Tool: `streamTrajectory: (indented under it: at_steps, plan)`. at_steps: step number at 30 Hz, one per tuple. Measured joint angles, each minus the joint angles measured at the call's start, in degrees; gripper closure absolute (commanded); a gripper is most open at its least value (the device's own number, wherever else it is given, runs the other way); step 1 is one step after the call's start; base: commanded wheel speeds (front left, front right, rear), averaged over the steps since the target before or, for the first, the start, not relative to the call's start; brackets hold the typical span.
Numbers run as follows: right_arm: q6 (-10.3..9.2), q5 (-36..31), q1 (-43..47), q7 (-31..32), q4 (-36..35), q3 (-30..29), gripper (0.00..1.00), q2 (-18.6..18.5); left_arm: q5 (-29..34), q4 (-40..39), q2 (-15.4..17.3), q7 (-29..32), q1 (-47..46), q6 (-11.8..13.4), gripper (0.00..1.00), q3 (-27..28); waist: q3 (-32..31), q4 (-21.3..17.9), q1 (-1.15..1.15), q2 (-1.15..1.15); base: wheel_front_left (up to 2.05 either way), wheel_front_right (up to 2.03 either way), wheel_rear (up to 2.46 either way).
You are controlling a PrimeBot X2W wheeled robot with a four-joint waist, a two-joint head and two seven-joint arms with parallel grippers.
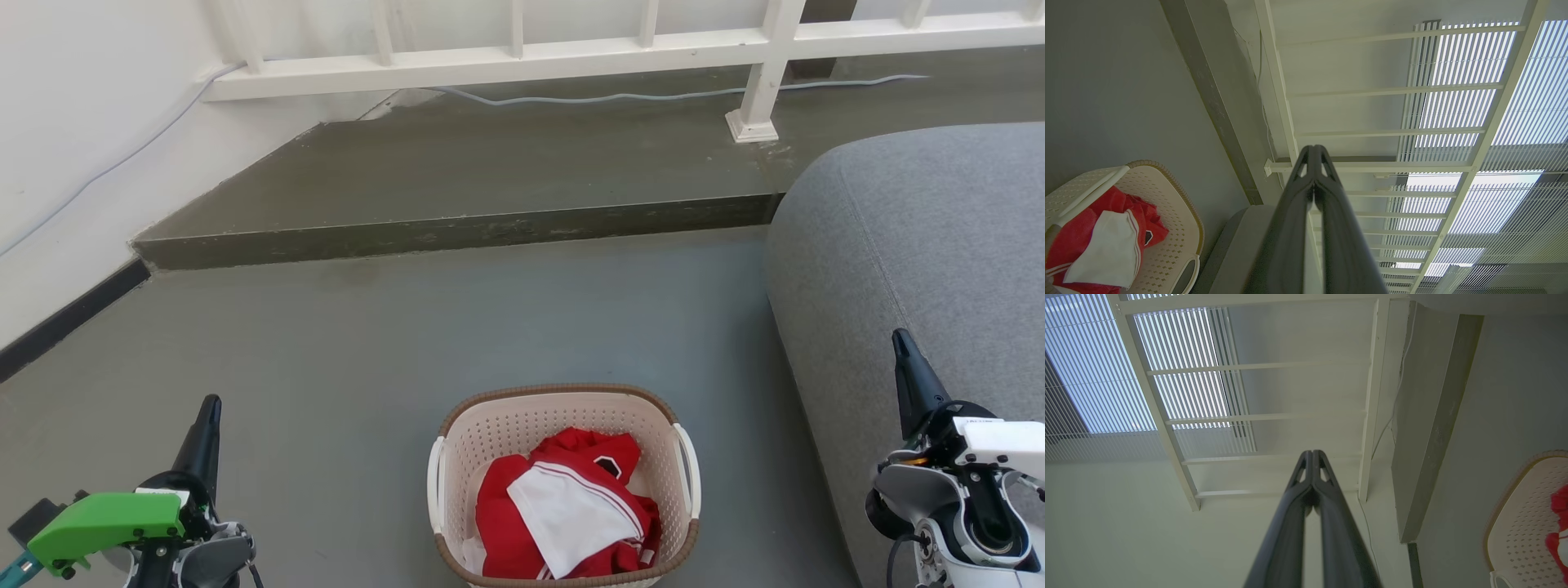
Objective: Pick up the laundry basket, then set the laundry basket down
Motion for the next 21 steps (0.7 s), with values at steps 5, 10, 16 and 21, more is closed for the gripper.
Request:
streamTrajectory:
  at_steps: [5, 10, 16, 21]
  plan:
    - [0.0, 0.0, 0.0, 0.0, 0.0, 0.0, 1.0, 0.0, -0.01, 0.0, 0.0, 0.15, 0.0, 0.0, 1.0, 0.01, 0.0, 0.0, 0.0, 0.0, 0.0, 0.0, 0.0]
    - [0.0, 0.0, 0.0, 0.0, 0.0, 0.0, 1.0, 0.0, 0.0, 0.0, -0.01, 0.15, 0.0, 0.0, 1.0, 0.02, 0.0, 0.0, 0.0, 0.0, 0.0, 0.0, 0.0]
    - [0.0, 0.0, 0.0, 0.0, 0.0, 0.0, 1.0, 0.0, 0.0, 0.0, -0.01, 0.15, 0.0, 0.0, 1.0, 0.02, 0.0, 0.0, 0.0, 0.0, 0.0, 0.0, 0.0]
    - [0.0, 0.0, 0.0, 0.0, 0.0, 0.0, 1.0, 0.0, 0.0, 0.0, -0.01, 0.15, 0.0, 0.0, 1.0, 0.03, 0.0, 0.0, 0.0, 0.0, 0.0, 0.0, 0.0]
